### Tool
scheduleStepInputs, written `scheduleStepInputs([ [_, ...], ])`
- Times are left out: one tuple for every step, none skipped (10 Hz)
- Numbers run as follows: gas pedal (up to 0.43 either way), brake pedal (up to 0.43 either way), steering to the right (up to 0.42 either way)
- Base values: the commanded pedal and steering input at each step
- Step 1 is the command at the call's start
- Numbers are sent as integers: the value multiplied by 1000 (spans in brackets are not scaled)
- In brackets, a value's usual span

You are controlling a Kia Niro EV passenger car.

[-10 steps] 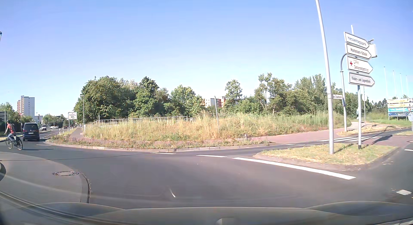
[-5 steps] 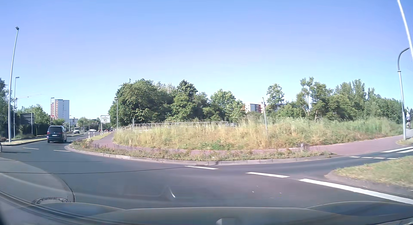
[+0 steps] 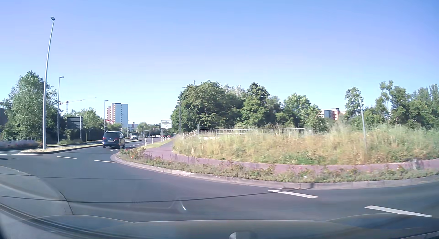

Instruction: Follow the waypoints while adhering to traffic rules and regulations

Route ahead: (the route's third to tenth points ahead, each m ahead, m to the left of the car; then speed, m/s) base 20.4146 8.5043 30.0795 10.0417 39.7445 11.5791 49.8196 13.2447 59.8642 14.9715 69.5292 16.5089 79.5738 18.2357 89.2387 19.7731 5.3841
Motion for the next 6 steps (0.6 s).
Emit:
scheduleStepInputs([
  [39,0,-353],
  [39,0,-353],
  [47,0,-351],
  [79,0,-345],
  [98,0,-335],
  [98,0,-325],
])
